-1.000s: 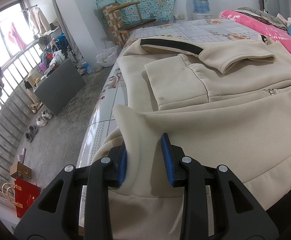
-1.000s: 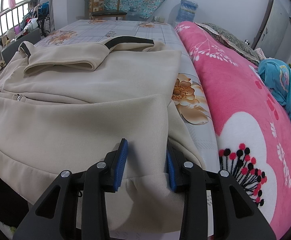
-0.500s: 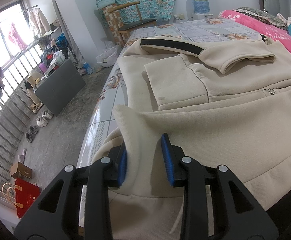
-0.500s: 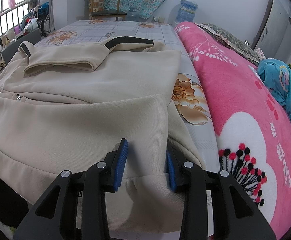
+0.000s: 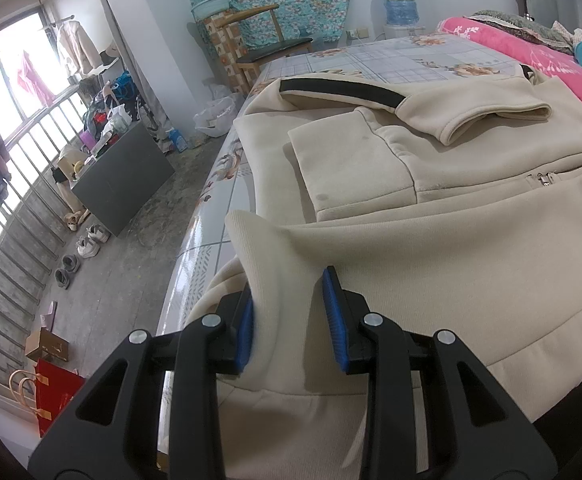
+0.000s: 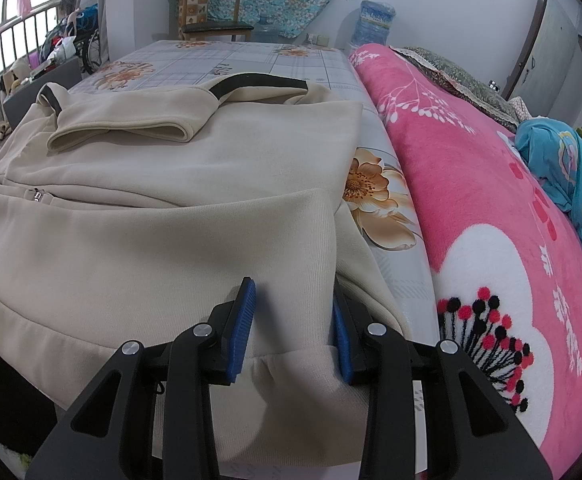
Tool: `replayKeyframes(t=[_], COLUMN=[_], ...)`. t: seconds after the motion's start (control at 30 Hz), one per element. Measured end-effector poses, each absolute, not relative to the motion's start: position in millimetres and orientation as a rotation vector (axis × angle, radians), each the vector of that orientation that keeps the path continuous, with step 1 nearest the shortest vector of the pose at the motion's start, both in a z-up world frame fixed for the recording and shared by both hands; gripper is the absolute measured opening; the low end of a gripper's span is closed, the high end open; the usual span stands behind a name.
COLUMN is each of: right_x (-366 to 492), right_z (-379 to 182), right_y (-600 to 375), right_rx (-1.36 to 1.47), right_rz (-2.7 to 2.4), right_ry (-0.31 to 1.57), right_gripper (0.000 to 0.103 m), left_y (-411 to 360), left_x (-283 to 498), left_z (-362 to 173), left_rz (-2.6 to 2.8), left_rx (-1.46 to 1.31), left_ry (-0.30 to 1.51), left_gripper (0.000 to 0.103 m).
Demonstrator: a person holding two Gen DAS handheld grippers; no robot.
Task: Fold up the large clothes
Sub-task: 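Hold both side edges of the jacket closed in both tools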
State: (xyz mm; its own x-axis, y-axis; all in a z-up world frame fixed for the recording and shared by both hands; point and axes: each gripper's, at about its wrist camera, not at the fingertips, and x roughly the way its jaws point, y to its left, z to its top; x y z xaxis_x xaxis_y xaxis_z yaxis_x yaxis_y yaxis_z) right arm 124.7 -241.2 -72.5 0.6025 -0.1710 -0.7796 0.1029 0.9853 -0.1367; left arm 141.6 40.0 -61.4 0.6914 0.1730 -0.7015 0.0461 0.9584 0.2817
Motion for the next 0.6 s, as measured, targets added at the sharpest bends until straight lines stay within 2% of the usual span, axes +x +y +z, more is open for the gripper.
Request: replayKeyframes(t=[0.6], right_x=[134.2], right_z=[-69.3], right_y=[-249.4], right_rx=[-0.025], right_rz=[-0.138], right_ry=[0.955], right_gripper=[0.035], left_y=[54.3], left_x=[145.6], left_z=[-59.1], left_rz=[0.077], left_rx=[0.243], left_ry=[0.843], left_gripper=[0.03])
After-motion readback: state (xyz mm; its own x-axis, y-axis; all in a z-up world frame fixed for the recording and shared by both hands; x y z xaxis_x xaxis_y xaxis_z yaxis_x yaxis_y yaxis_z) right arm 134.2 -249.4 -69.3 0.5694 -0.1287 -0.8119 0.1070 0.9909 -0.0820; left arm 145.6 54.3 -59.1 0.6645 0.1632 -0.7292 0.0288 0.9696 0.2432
